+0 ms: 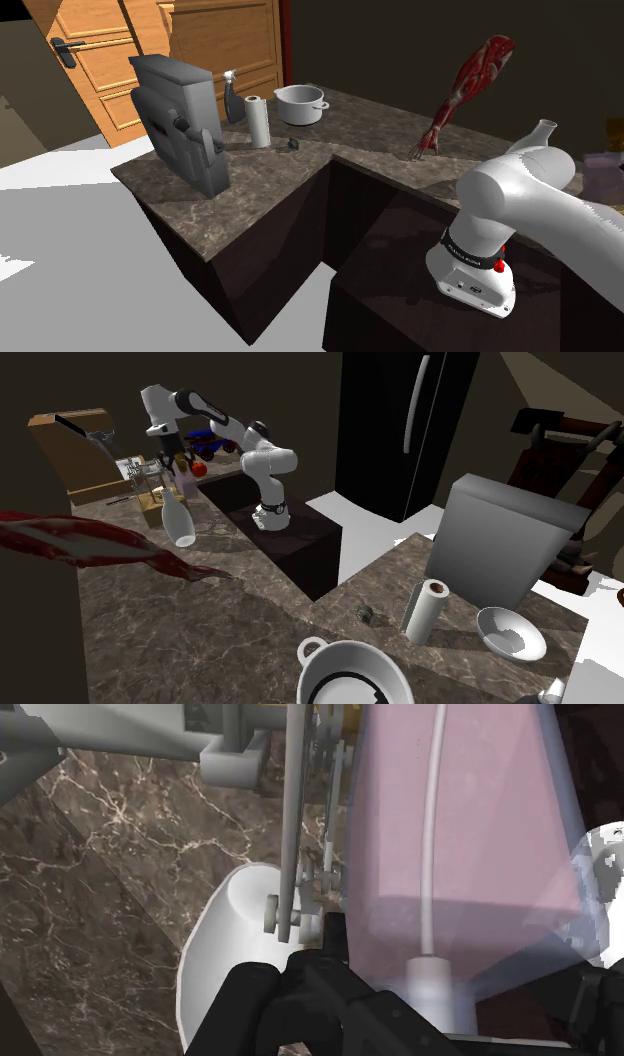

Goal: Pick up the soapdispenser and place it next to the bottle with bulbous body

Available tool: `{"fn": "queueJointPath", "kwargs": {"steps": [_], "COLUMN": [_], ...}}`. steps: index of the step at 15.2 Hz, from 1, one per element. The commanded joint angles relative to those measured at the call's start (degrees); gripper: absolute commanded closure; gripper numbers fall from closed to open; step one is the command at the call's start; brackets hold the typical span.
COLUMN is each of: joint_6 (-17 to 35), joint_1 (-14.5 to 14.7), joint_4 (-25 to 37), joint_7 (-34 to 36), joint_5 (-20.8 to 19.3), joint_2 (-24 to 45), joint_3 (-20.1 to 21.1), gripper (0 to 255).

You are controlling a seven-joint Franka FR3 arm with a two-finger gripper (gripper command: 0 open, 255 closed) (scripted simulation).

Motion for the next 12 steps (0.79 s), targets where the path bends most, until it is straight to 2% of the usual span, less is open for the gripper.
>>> {"fn": "queueJointPath", "kwargs": {"steps": [1,12], "joint_6": [0.47,5.65], "joint_1": [-0.66,-5.89], "joint_4": [-0.98,-6.38], "joint_7": [-0.46,-3.34], "joint_5": [-1.54,-6.62], "joint_2": [-1.08,-2.57], "joint_3": [-1.45,-9.24], "gripper": [255,255]}}
